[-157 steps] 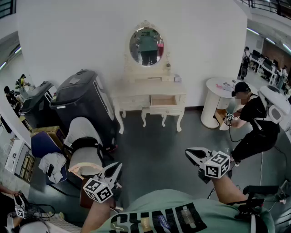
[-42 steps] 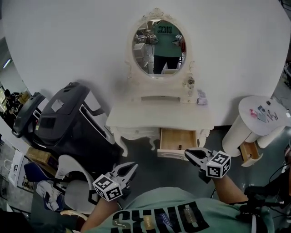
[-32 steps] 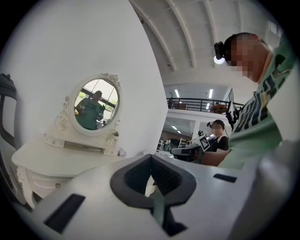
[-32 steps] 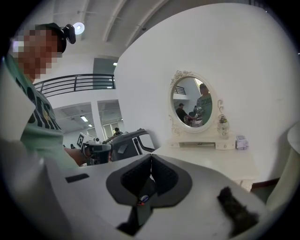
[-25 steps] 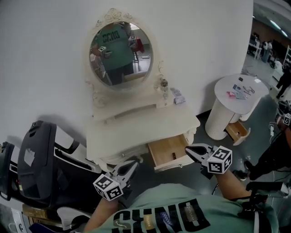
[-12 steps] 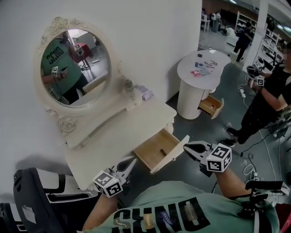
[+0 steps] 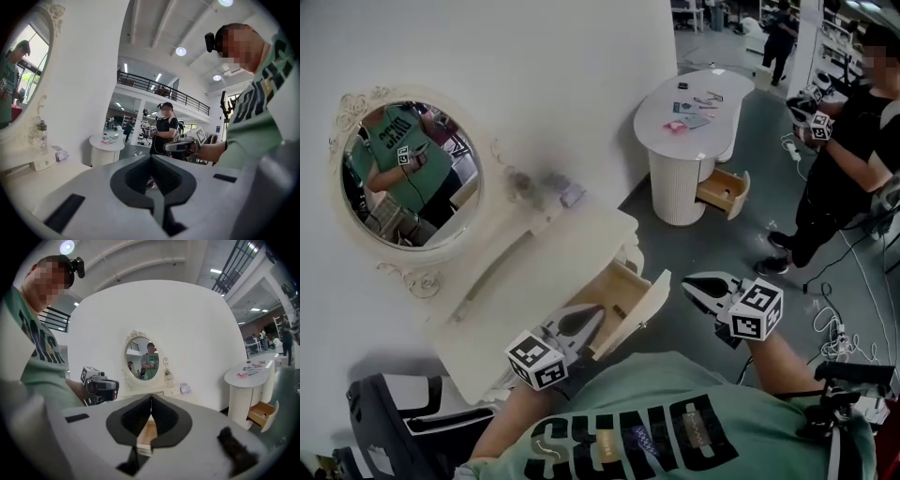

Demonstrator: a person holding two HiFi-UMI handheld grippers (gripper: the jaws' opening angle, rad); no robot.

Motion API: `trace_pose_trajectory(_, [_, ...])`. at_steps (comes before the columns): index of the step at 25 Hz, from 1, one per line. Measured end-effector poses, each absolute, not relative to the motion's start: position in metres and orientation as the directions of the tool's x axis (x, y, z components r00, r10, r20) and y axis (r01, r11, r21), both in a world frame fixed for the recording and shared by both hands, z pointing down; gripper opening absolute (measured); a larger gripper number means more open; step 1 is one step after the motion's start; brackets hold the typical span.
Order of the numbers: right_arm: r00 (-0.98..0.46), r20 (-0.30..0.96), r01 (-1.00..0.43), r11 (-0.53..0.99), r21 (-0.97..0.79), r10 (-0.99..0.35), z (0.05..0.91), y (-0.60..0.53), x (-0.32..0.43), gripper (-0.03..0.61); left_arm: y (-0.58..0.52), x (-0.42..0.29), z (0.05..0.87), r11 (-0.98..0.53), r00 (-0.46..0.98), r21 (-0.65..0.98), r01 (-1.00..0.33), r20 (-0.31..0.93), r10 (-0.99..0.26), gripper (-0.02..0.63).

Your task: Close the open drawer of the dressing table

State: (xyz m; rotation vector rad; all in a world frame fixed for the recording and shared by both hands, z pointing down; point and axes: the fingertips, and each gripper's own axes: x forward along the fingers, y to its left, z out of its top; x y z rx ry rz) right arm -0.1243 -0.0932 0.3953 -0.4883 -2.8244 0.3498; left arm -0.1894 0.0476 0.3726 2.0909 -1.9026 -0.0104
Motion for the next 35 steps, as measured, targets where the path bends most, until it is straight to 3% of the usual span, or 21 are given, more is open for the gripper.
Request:
trace_pose_trajectory(11, [-0.931, 0.176, 0.255, 0.913, -0.318, 0.321, 0.417, -0.135, -0.113, 0.011, 0.005, -0.173, 0.398, -0.130, 0.190, 0.200, -0.971, 0.320, -0.928, 0.009])
trace_pose_trajectory(23, [-0.954, 0.295, -0.159, 0.928, -0.337, -0.056, 0.440, -0.096, -0.135, 0.011, 0.010, -0.237, 0.433, -0.508, 0.585, 0.301, -0.807, 0.285, -0.760, 0.009])
trace_pose_trajectory(27, [-0.947, 0.303, -0.212, 0.916, -0.340, -0.107, 0.439, -0.069, -0.136, 0.012, 0.013, -0.249, 0.452, -0.566, 0.633, 0.283, -0.774, 0.345, -0.693, 0.009])
trace_pose_trajectory(35, [-0.934, 0.318, -0.278, 0.894, -0.352, -0.166, 0.464, -0.106, -0.065, 0.011, -0.028, -0.183, 0.510, -0.629, 0.632, 0.201, -0.751, 0.496, -0.596, 0.009])
